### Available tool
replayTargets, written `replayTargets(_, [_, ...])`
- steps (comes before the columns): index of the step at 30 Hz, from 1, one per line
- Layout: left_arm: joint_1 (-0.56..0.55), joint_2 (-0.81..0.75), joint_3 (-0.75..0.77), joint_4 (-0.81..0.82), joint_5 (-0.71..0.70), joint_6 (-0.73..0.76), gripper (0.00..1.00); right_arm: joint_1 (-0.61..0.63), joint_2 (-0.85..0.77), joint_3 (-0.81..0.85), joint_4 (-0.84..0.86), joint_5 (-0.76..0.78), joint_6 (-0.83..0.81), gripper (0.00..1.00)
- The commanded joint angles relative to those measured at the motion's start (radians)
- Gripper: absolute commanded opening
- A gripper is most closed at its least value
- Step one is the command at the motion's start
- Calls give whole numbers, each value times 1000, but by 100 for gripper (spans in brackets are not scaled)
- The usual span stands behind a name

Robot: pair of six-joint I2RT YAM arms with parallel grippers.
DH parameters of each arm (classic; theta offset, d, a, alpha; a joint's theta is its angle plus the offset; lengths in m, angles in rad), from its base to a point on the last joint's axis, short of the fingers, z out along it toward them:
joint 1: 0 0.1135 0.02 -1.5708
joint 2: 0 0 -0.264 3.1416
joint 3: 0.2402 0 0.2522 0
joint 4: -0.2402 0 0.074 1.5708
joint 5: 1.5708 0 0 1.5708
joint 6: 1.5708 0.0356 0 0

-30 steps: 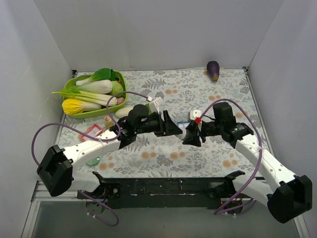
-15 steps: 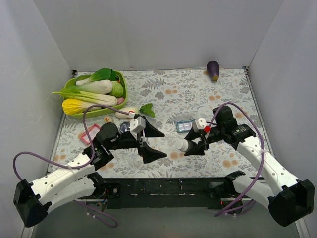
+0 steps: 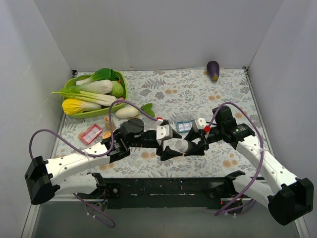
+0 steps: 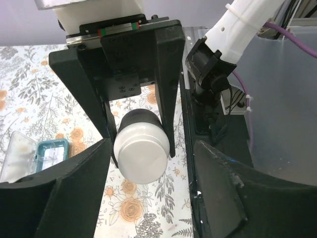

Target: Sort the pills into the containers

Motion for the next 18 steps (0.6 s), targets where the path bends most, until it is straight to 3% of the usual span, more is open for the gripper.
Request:
replayTargets(1, [-10, 14, 55, -82, -57, 83, 61, 0, -12, 25, 27, -28, 21, 1])
replayTargets(10, [-31, 34, 62, -147, -130, 109, 61, -2, -9, 18, 41, -18, 38, 1])
replayTargets(16, [-31, 21, 70, -139, -121, 60, 33, 0, -10, 9, 53, 14, 49, 1])
replayTargets(18, [-31, 6, 53, -123, -127, 31, 33, 0, -15, 2, 58, 25, 52, 1])
